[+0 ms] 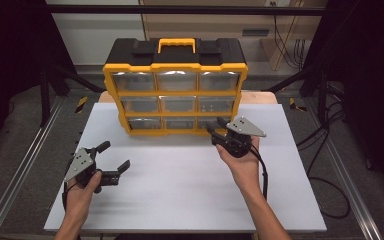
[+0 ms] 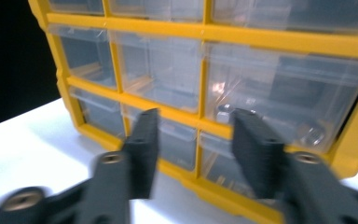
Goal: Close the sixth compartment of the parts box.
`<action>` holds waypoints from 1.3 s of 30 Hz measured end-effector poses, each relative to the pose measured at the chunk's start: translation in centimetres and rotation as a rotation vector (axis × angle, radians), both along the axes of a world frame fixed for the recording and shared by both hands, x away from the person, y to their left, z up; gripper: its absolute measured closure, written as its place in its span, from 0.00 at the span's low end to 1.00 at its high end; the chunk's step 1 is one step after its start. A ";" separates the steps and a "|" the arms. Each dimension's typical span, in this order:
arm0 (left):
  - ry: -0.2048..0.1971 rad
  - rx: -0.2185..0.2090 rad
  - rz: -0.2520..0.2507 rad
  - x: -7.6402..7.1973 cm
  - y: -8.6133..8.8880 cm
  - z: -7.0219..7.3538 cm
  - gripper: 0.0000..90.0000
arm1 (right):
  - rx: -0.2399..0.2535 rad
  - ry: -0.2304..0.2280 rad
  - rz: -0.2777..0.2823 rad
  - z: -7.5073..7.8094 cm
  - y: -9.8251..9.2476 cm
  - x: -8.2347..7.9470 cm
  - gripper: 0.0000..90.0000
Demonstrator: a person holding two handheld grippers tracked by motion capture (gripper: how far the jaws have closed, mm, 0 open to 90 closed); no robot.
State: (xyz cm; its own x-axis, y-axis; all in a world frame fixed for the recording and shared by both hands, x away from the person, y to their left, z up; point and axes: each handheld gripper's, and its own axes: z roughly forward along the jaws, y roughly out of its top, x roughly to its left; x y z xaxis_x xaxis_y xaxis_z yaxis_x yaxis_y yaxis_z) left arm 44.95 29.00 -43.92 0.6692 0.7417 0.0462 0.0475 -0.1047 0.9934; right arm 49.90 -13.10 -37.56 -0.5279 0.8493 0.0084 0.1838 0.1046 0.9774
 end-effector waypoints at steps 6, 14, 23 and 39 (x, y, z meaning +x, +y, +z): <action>0.000 0.001 0.001 0.0 0.0 0.0 0.01 | 0.001 0.037 0.007 -0.2 0.0 0.0 0.28; 0.000 -0.001 0.001 0.0 0.0 0.0 0.01 | 0.005 0.036 0.026 -0.1 -0.3 -0.3 0.12; 0.002 0.006 -0.003 -0.1 -0.1 0.0 0.01 | -0.039 0.002 0.022 -0.6 -1.2 -0.8 0.11; 0.001 0.000 0.001 -0.1 -0.1 0.0 0.01 | -0.119 -0.117 -0.064 -0.9 -2.5 -1.7 0.06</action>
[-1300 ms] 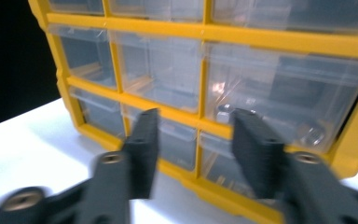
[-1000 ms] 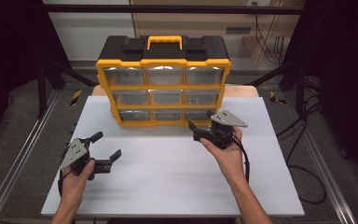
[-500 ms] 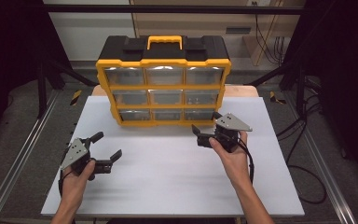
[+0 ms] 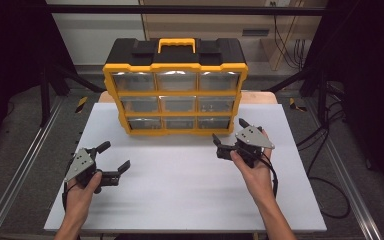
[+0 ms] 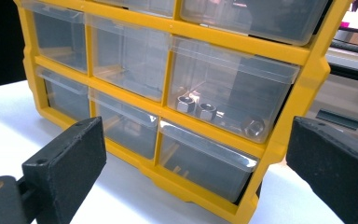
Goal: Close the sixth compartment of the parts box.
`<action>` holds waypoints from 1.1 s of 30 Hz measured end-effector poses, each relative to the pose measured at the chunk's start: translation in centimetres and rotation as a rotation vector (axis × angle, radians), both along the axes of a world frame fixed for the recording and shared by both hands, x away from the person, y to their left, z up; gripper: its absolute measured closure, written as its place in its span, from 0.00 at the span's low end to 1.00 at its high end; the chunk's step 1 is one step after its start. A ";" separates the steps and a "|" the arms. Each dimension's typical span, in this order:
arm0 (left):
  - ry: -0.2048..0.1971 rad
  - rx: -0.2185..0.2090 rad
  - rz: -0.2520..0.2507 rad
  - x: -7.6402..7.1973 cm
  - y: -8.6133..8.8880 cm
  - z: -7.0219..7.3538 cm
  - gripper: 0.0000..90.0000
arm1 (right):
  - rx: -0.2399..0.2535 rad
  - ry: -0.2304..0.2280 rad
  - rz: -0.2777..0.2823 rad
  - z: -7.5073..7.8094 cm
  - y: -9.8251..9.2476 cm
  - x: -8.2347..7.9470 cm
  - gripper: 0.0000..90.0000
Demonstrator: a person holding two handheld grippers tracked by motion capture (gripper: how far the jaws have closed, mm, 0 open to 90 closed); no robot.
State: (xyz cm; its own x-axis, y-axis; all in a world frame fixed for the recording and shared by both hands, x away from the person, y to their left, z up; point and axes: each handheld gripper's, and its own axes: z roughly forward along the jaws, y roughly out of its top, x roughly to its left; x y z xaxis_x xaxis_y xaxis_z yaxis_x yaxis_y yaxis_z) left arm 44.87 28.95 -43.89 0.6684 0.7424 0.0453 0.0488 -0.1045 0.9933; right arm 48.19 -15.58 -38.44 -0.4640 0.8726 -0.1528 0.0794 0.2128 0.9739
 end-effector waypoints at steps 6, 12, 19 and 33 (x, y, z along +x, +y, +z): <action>-0.002 0.002 -0.002 0.0 0.0 0.0 0.01 | -0.005 -0.004 -0.006 0.3 -0.8 -0.7 0.06; -0.004 -0.003 0.003 -0.1 0.1 0.1 0.01 | 0.002 0.000 -0.028 0.6 -1.9 -1.2 0.05; -0.006 0.003 0.002 -0.1 0.1 0.2 0.01 | 0.012 0.002 0.002 0.9 -3.2 -2.0 0.03; -0.009 0.008 0.001 -0.3 0.0 0.3 0.01 | 0.004 -0.031 -0.010 0.8 -6.0 -3.0 0.06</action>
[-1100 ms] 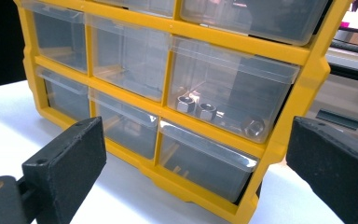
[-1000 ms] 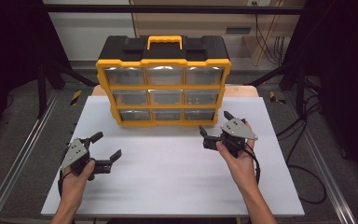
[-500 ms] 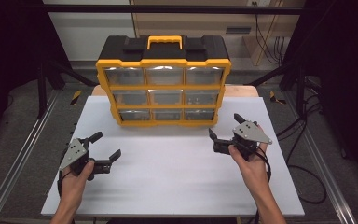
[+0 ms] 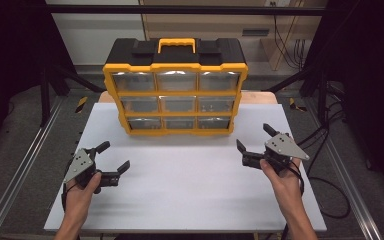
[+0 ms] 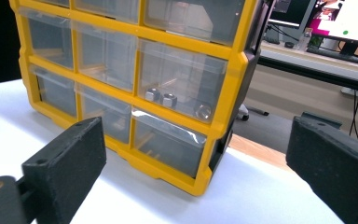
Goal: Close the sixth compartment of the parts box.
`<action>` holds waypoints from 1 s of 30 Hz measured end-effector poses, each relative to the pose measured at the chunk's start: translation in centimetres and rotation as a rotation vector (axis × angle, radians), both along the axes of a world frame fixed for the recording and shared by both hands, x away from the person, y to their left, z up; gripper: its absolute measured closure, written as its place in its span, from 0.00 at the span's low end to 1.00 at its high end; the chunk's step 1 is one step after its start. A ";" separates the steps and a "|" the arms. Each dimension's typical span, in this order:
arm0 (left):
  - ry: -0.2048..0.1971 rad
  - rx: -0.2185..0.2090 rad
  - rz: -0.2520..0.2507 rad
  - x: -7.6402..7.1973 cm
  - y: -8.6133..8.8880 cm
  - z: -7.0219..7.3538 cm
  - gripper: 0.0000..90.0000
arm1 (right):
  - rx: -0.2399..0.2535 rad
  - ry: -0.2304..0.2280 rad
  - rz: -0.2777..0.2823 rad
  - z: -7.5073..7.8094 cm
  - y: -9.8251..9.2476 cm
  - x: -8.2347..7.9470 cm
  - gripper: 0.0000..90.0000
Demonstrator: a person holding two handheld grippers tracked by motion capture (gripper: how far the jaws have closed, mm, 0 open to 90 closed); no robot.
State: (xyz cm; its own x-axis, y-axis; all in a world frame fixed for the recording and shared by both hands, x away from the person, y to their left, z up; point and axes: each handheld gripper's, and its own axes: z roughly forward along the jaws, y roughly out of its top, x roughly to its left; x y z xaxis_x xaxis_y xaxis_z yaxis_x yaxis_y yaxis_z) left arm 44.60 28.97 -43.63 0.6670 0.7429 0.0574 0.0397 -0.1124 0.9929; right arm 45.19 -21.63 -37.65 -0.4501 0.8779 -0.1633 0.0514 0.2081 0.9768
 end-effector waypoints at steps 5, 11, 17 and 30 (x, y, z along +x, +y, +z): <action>-0.001 0.003 0.004 -0.1 0.0 0.1 0.01 | -0.002 -0.004 0.008 -0.6 -0.8 -0.5 0.07; -0.001 0.007 0.003 -0.2 -0.1 0.1 0.01 | -0.010 -0.006 -0.001 -1.4 -1.9 -0.9 0.07; -0.003 0.012 0.001 -0.2 -0.1 0.1 0.01 | 0.009 0.003 0.002 -2.3 -3.0 -1.2 0.07; -0.001 0.005 0.003 -0.3 -0.1 0.1 0.01 | 0.049 0.012 0.018 -4.1 -4.1 -1.5 0.06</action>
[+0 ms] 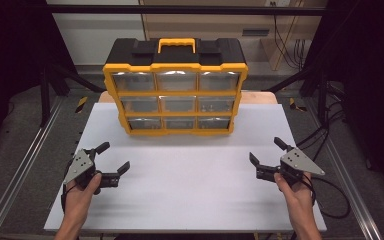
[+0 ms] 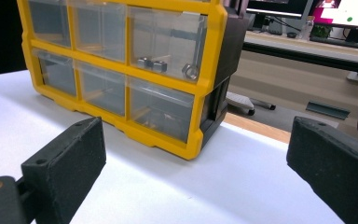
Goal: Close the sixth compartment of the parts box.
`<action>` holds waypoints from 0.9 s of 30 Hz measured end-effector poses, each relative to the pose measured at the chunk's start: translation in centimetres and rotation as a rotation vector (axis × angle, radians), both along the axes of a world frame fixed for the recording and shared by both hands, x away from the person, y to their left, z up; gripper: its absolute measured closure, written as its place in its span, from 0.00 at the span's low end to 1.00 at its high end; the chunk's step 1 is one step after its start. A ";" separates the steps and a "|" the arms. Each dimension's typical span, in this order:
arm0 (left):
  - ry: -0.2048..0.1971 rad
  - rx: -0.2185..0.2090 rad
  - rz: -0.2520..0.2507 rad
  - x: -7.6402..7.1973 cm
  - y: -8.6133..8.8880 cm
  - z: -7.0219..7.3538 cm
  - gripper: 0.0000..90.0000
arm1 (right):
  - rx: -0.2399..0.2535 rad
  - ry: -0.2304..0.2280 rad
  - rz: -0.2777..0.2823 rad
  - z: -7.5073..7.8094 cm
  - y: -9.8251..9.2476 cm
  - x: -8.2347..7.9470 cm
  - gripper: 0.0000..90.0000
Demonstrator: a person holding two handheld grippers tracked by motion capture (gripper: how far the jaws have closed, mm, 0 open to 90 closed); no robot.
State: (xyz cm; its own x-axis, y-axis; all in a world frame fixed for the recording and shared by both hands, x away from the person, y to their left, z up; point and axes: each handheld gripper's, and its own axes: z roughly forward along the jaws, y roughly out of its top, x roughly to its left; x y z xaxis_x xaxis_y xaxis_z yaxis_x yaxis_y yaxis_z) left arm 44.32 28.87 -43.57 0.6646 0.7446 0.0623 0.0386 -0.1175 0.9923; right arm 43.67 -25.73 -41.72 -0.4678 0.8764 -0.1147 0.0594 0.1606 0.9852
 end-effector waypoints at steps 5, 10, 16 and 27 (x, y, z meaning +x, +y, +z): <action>-0.003 -0.009 -0.006 0.0 0.0 0.0 0.01 | -0.015 -0.002 0.004 -0.7 0.1 0.1 0.06; -0.002 -0.006 -0.009 0.0 0.0 -0.1 0.01 | -0.025 0.006 0.014 -1.5 0.1 0.2 0.05; 0.000 -0.004 0.011 0.0 0.1 -0.3 0.01 | -0.018 0.014 0.021 -2.3 0.0 0.3 0.05; 0.018 0.008 -0.013 0.3 -0.5 -0.8 0.01 | -0.010 0.011 0.077 -3.5 0.8 0.1 0.05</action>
State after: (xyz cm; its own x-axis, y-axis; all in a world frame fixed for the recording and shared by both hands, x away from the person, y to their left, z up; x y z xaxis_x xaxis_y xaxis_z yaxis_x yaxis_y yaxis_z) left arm 44.60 28.33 -44.36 0.6754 0.7353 0.0565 0.0549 -0.1265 0.9904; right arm 43.81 -24.93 -45.25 -0.5350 0.8366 -0.1178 0.0574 0.1751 0.9829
